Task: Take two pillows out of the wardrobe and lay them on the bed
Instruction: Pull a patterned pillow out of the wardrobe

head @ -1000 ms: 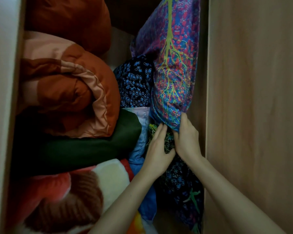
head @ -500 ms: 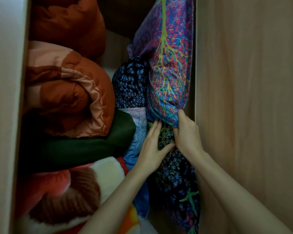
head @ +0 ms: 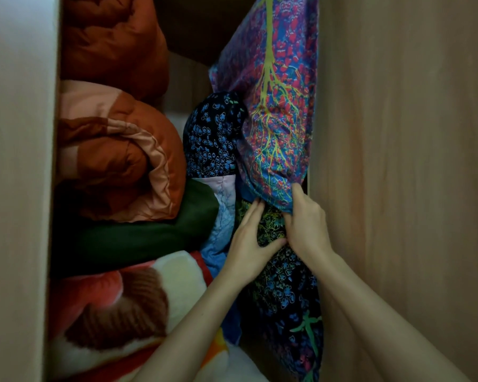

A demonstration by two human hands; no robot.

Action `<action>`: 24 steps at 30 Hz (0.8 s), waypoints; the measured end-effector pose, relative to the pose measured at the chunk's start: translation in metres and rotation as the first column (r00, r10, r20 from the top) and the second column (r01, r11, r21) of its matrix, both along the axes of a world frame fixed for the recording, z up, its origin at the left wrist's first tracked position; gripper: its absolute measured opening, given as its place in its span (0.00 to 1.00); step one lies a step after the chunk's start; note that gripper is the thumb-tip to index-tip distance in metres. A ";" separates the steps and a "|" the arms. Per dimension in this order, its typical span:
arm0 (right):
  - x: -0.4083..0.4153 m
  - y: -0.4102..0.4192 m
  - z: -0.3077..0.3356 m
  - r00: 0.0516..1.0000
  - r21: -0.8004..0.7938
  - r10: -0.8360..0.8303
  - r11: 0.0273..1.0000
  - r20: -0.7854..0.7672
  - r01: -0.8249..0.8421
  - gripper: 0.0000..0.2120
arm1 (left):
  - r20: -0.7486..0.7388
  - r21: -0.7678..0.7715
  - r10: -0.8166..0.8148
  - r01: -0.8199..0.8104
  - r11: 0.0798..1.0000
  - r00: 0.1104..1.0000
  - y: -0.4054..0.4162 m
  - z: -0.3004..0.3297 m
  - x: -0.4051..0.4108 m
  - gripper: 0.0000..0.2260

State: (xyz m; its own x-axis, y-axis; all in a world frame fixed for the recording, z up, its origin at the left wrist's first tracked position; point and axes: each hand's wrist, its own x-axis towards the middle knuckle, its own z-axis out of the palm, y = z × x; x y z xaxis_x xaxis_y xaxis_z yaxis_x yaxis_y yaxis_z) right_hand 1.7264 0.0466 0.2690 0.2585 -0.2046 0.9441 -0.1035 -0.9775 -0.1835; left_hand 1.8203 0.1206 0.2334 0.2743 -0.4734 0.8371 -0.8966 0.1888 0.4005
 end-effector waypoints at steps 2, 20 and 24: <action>-0.004 0.002 -0.001 1.000 -0.010 -0.004 1.000 0.003 0.004 0.11 | -0.008 0.011 -0.016 0.016 1.000 1.000 0.001 0.000 -0.004 0.36; -0.058 0.012 -0.011 0.987 -0.027 -0.138 0.990 0.082 0.141 0.11 | -0.032 0.013 -0.128 0.128 0.992 0.991 0.005 -0.008 -0.054 0.36; -0.078 0.016 -0.014 0.986 -0.024 -0.142 0.989 0.083 0.144 0.09 | -0.052 0.016 -0.143 0.144 0.989 0.988 0.009 -0.012 -0.076 0.36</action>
